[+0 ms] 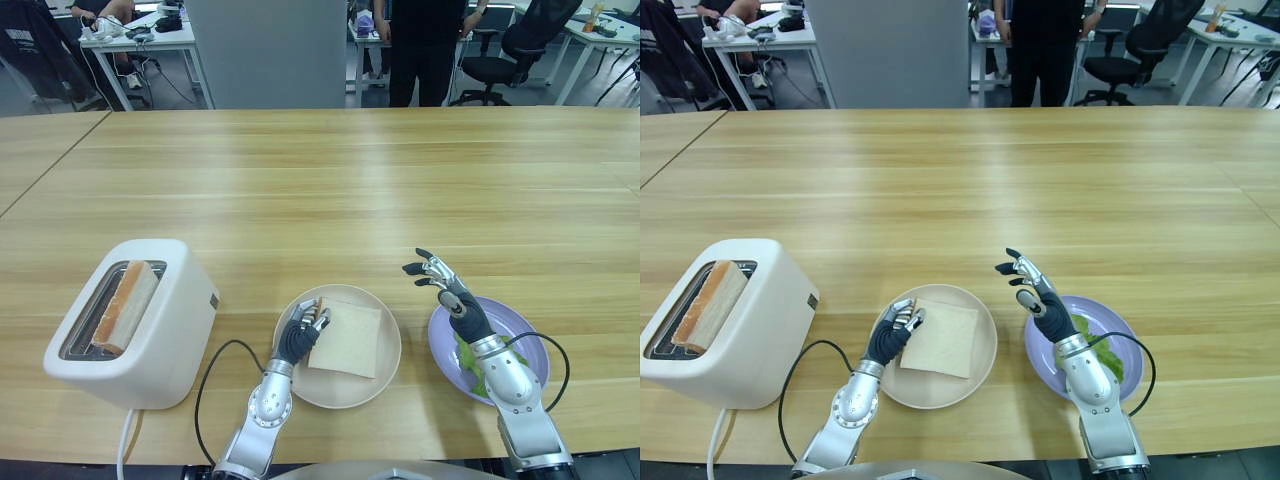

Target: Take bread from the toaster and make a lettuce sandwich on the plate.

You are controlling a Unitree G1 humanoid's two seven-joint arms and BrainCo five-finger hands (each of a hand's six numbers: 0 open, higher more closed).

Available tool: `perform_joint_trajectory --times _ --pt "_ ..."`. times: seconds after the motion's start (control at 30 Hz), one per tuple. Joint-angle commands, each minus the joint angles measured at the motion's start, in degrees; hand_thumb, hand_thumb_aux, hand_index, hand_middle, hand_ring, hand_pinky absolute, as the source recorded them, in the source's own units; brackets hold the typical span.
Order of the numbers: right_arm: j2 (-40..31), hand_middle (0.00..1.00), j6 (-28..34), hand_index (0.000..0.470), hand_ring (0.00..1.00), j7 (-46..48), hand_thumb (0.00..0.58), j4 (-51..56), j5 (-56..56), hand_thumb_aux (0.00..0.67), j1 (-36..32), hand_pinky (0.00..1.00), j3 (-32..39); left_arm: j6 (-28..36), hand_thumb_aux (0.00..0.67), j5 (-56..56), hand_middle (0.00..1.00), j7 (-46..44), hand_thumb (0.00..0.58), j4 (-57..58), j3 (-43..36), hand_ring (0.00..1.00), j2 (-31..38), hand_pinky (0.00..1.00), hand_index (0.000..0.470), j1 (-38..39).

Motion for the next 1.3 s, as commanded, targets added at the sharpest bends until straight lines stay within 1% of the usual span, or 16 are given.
perform_joint_trajectory --times 0.03,0.1,0.13,0.17,0.2,0.23,0.27,0.3,0.43,0.5,0.8,0.9,1.0,1.1,1.2,1.3 --pt "-0.18 0.27 0.61 0.000 0.27 0.18 0.000 0.75 0.63 0.000 0.28 0.27 -0.42 -1.41 0.670 2.39 1.00 2.29 0.580 1.83 0.32 1.00 0.66 1.00 0.460 -0.22" --pt "-0.19 0.27 0.60 0.000 0.27 0.15 0.000 0.82 0.67 0.000 0.36 0.27 -0.51 -1.31 0.670 3.86 1.00 3.38 0.580 1.05 0.40 1.00 1.04 1.00 0.460 -0.08" --pt "-0.19 0.27 0.59 0.000 0.27 0.15 0.000 0.87 0.69 0.000 0.39 0.27 -0.55 -1.06 0.562 4.72 1.00 4.00 0.565 0.46 0.42 1.00 1.20 1.00 0.386 0.06" --pt "-0.20 0.27 0.59 0.000 0.27 0.14 0.000 0.90 0.70 0.000 0.40 0.27 -0.58 -0.64 0.562 5.71 1.00 4.49 0.565 -0.48 0.42 1.00 1.44 1.00 0.386 0.30" --pt "-0.20 0.27 0.61 0.000 0.27 0.12 0.000 0.91 0.72 0.000 0.41 0.27 -0.60 0.05 0.426 7.36 1.00 5.40 0.503 -1.62 0.40 1.00 1.74 1.00 0.292 0.61" --pt "-0.21 0.27 0.62 0.000 0.27 0.14 0.000 0.93 0.76 0.000 0.40 0.27 -0.63 0.92 0.100 9.08 1.00 6.03 0.160 -2.88 0.31 1.00 2.08 1.00 0.069 0.94" --pt "-0.24 0.27 0.61 0.000 0.27 0.16 0.000 0.95 0.80 0.000 0.40 0.27 -0.65 1.77 0.100 11.09 1.00 6.86 0.160 -4.27 0.19 1.00 2.43 1.00 0.069 1.34" --pt "-0.29 0.27 0.61 0.000 0.27 0.18 0.000 0.97 0.84 0.000 0.41 0.27 -0.67 3.14 0.000 13.77 1.00 8.10 0.000 -5.89 0.13 1.00 2.76 1.00 0.000 1.78" --pt "-0.37 0.26 0.67 0.000 0.26 0.27 0.000 1.07 1.03 0.000 0.46 0.26 -0.79 9.66 0.000 26.26 1.00 13.15 0.000 -10.28 -0.94 1.00 4.71 1.00 0.000 2.55" --pt "-0.39 0.27 0.79 0.000 0.27 0.34 0.000 1.26 1.22 0.000 0.47 0.27 -0.84 13.20 0.000 32.41 0.89 15.58 0.000 -11.53 -1.77 0.89 5.70 0.89 0.000 2.44" --pt "-0.37 0.27 0.77 0.000 0.27 0.32 0.000 1.45 1.49 0.000 0.23 0.27 -0.88 23.14 0.000 47.26 0.90 23.47 0.000 -12.98 -4.75 0.90 9.62 0.90 0.000 2.03" --pt "-0.72 0.26 1.31 0.000 0.26 0.87 0.000 0.27 1.52 0.000 -0.09 0.26 -0.78 19.62 0.000 37.34 0.86 23.48 0.000 -16.57 -1.77 0.86 7.61 0.86 0.000 3.99" --pt "-4.90 0.26 0.78 0.000 0.26 2.22 0.000 -0.41 -0.62 0.000 -3.26 0.26 -2.54 10.06 0.000 14.68 0.73 18.07 0.000 -20.59 1.38 0.73 3.00 0.73 0.000 6.64" --pt "-12.83 0.25 -5.08 0.000 0.25 0.68 0.000 5.79 -5.38 0.000 -8.49 0.25 -5.34 5.87 0.000 5.33 0.56 14.22 0.000 -23.57 1.73 0.56 0.69 0.56 0.000 9.20" --pt "-24.48 0.25 -16.95 0.000 0.25 -8.83 0.000 18.74 -19.48 0.000 -13.38 0.25 -5.01 3.05 0.000 -0.43 0.52 11.79 0.000 -24.27 1.98 0.52 -0.99 0.52 0.000 10.34" --pt "-34.81 0.26 -24.02 0.000 0.26 -27.20 0.000 31.81 -37.97 0.000 -17.47 0.26 1.55 2.20 0.000 -1.50 0.44 11.64 0.000 -23.34 3.33 0.44 -2.28 0.44 0.000 10.43"
